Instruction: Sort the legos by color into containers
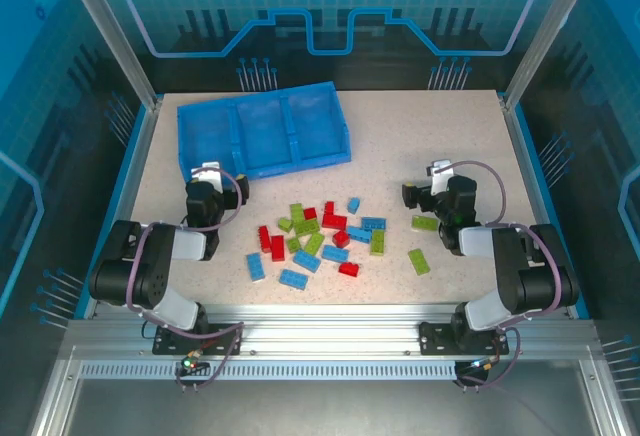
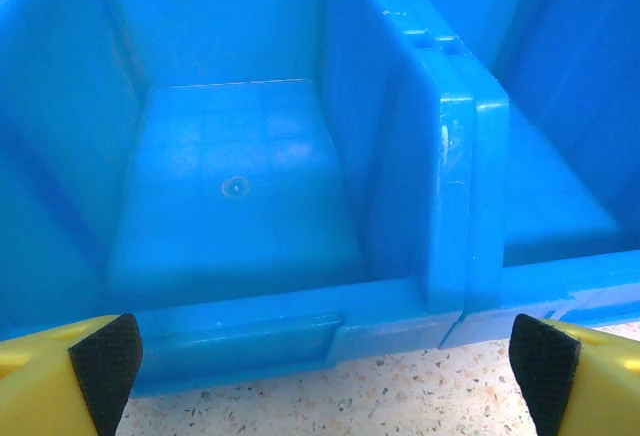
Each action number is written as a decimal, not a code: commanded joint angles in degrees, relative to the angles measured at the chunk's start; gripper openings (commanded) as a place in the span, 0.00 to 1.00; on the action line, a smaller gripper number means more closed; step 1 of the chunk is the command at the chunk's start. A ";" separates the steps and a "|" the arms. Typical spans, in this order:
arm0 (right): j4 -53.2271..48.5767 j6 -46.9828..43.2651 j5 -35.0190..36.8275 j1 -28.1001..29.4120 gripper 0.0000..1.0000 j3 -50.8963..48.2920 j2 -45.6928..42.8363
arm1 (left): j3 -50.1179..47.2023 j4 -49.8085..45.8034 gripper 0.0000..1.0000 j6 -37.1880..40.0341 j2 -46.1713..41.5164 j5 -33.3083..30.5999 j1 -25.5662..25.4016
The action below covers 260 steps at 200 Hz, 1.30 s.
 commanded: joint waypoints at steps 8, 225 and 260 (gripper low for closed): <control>1.24 -0.42 -0.35 -0.69 1.00 0.87 0.01 | 0.71 0.25 0.99 0.79 0.30 1.16 0.12; -38.80 5.84 0.41 0.40 0.92 20.18 -7.27 | 10.39 -26.40 0.99 -2.62 -9.36 -1.38 0.22; -47.81 9.94 1.69 6.34 0.91 25.63 -9.59 | 15.91 -46.07 0.99 -14.28 -20.30 -1.26 0.11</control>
